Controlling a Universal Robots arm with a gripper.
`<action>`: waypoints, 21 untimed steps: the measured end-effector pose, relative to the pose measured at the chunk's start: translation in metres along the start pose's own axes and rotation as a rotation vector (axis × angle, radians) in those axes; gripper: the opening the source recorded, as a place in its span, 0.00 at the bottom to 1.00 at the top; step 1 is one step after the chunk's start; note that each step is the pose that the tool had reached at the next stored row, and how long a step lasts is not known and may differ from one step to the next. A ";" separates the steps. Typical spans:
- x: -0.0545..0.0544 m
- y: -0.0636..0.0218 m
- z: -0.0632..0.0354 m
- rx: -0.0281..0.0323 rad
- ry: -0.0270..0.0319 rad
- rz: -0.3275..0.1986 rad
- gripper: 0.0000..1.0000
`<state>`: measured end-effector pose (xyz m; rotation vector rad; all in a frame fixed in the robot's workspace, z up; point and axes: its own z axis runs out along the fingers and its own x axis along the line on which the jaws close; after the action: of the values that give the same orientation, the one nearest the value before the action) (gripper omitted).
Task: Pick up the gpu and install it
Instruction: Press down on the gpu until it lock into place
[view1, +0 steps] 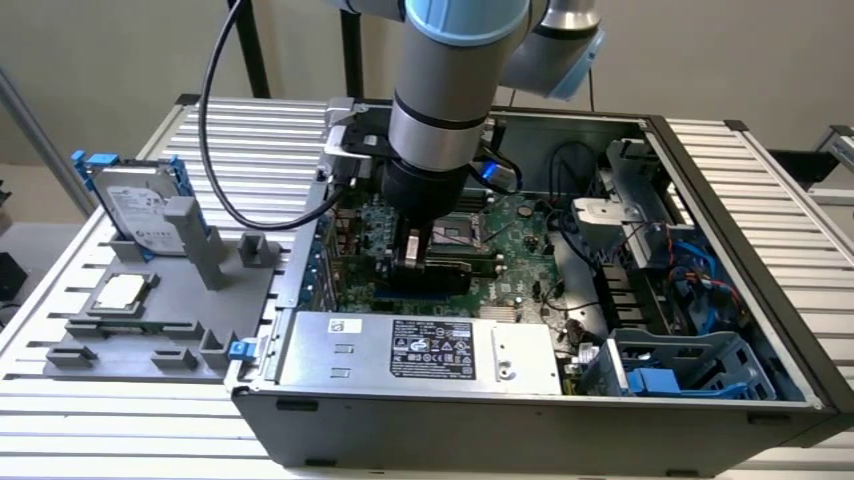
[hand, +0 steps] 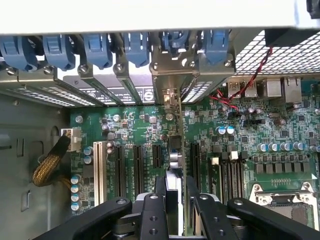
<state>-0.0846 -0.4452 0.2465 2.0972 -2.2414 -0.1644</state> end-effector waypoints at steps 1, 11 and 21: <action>0.000 0.0000 0.0002 -0.0001 -0.0001 0.000 0.00; 0.000 0.0015 -0.0123 -0.0001 -0.0005 0.000 0.00; 0.000 0.0008 -0.0065 -0.0003 0.0000 0.000 0.00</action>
<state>-0.0847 -0.4451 0.2530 2.0970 -2.2414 -0.1647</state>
